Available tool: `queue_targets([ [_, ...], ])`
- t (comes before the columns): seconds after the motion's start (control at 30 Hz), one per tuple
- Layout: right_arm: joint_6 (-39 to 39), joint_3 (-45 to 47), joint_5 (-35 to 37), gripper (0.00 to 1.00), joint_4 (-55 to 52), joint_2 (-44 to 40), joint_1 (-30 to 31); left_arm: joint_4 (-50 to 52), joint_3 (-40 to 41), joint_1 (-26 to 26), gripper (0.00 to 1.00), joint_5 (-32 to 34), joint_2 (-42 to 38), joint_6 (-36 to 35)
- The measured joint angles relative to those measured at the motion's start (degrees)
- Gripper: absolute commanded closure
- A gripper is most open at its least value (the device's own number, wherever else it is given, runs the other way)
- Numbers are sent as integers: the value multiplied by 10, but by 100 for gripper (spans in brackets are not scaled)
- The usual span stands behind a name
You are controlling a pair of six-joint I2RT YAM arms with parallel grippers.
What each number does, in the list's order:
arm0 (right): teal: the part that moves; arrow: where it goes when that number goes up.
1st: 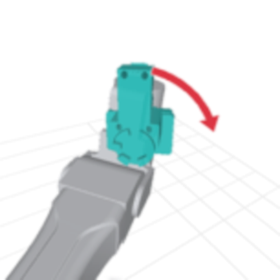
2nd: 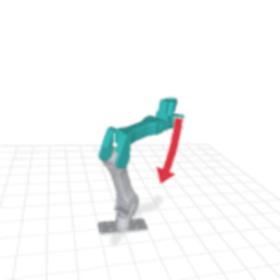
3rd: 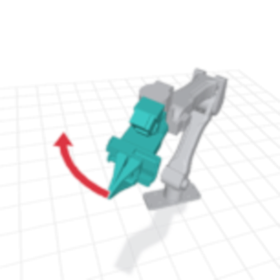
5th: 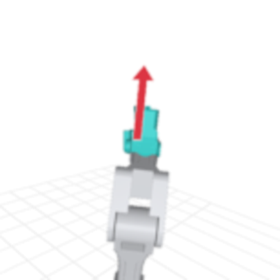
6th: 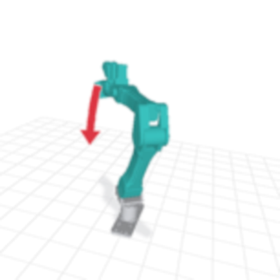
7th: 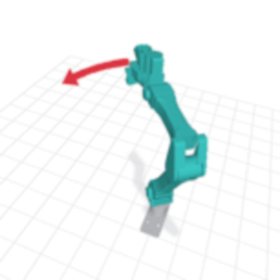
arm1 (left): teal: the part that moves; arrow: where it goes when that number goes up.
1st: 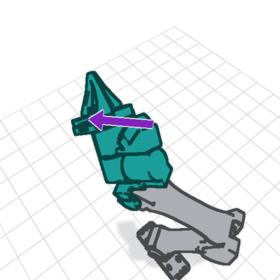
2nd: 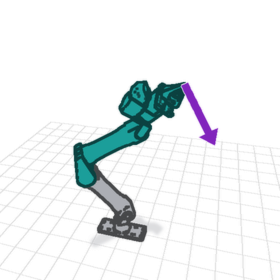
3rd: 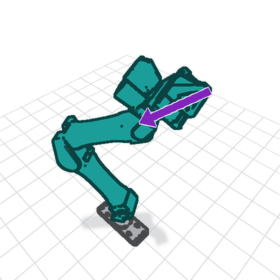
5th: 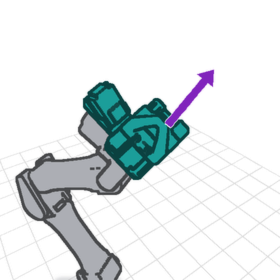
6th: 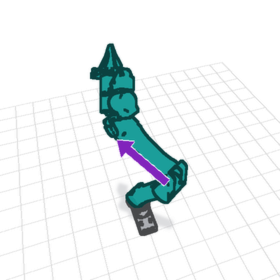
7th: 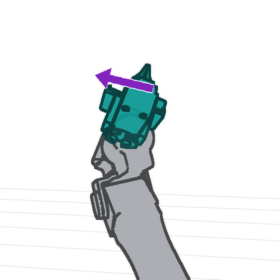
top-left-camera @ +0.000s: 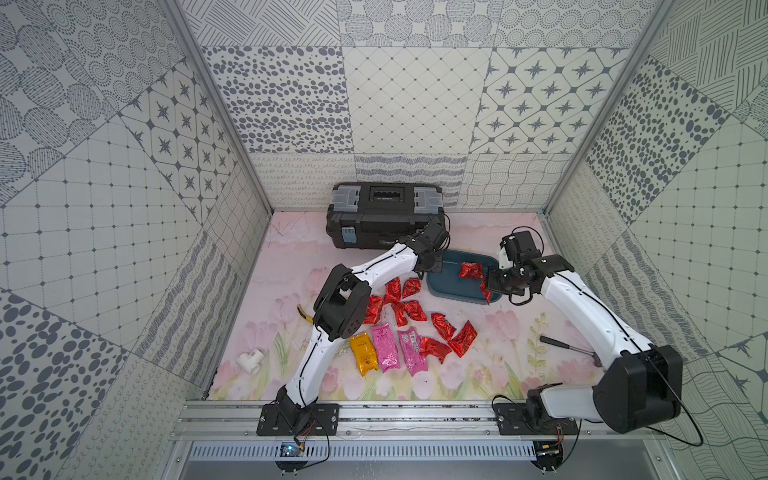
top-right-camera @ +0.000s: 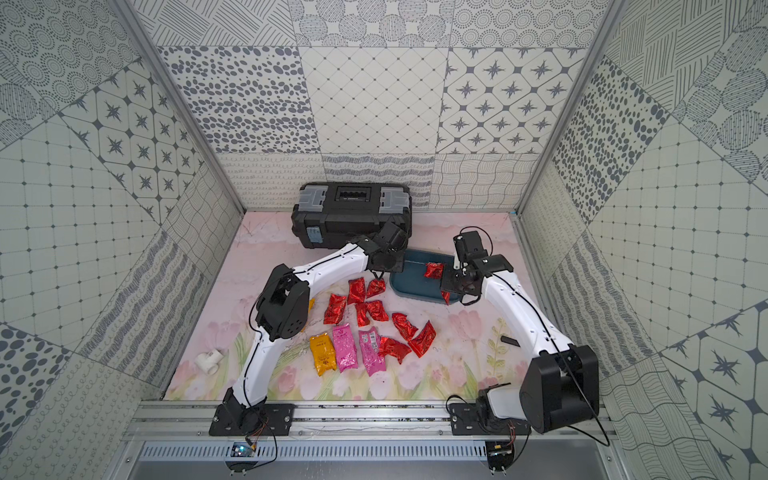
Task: Take the tea bags out of the storage box
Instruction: Pick up the tea bag from the storage box, then place the tea bag at the center of the board, then pick up the tea bag from the storage box.
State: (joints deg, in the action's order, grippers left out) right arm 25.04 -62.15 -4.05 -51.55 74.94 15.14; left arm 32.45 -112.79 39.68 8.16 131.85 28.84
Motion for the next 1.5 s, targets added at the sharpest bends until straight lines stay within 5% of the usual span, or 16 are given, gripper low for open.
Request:
queue_targets([
  [0.3,121,187,-20,100,-38,-97,23,0,9,0,100,4,-5,7],
  [0.53,158,226,-38,99,16,-55,23,0,12,0,100,5,-5,10],
  [0.67,162,225,-30,76,32,-46,21,0,13,0,100,5,-5,10],
  [0.97,134,115,7,63,9,-52,9,-1,13,0,100,5,-5,10],
  [1.5,78,-111,18,39,116,226,-13,-1,19,0,100,-1,-5,12],
])
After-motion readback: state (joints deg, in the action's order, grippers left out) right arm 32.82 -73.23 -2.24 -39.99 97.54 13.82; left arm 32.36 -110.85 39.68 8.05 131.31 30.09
